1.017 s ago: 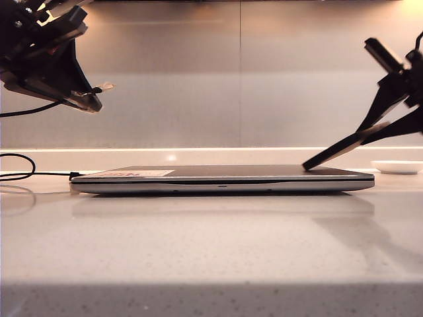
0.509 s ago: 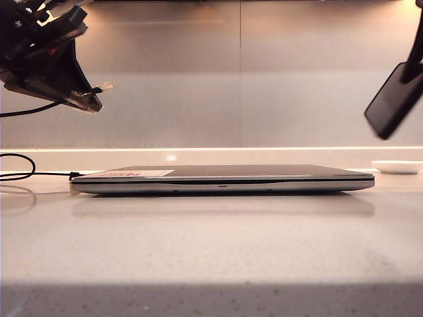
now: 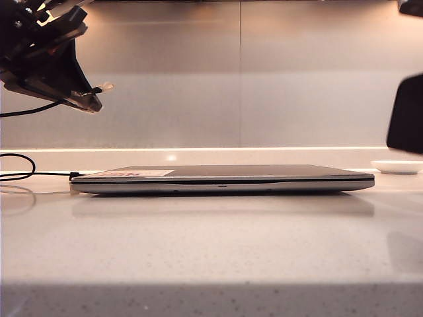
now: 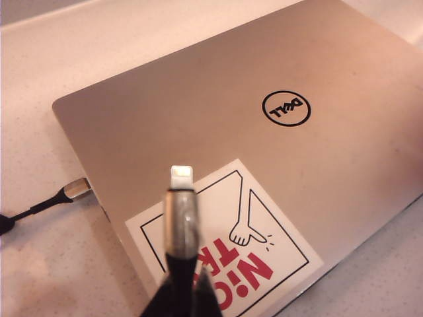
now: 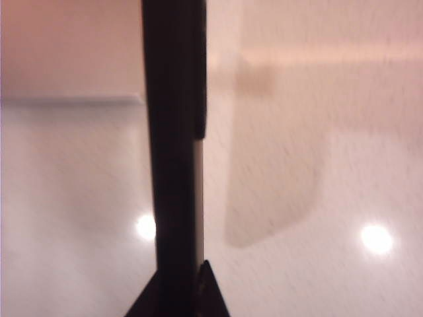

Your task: Pick up the charging cable and the phone, plug the charging cable into the charging port on the phone, and finally place them back on the table.

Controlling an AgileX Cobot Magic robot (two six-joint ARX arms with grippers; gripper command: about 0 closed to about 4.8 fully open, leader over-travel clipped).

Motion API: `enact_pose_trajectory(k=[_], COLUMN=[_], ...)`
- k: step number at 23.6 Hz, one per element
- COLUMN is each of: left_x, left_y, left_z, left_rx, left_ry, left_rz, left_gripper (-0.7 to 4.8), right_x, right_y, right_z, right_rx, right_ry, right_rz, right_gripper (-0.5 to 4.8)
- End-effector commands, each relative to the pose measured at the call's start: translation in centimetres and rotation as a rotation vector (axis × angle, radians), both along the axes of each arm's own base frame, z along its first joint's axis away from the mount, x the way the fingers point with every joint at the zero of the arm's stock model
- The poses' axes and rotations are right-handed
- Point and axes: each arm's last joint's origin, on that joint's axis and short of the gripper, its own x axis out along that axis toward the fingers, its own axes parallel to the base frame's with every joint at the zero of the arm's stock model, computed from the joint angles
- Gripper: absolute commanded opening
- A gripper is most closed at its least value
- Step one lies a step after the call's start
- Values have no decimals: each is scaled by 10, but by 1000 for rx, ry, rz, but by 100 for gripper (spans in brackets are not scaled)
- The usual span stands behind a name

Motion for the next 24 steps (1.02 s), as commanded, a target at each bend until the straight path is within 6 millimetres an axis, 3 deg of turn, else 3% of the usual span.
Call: enact_pose_trajectory(k=[1,11,16,24], left_x=[0,0,0,0], left_y=[-1,-1,-1,-1], left_z=[3,3,3,3], left_rx=[-8,-8,-8,-8], left_ry=[-19,-19,-19,-19], left_rz=[-6,-7,-7,-7], left_gripper=[-6,-6,-6,-6], right_x=[1,24,29,32], right_y=[6,16,18,19], right_z=[-6,-29,-34,-40], right_rx=[-90,-152,-161,-177], right_ry=[63,184,207,230], right_rz=[29,78,82,120], right_gripper=[-6,-4,101,108])
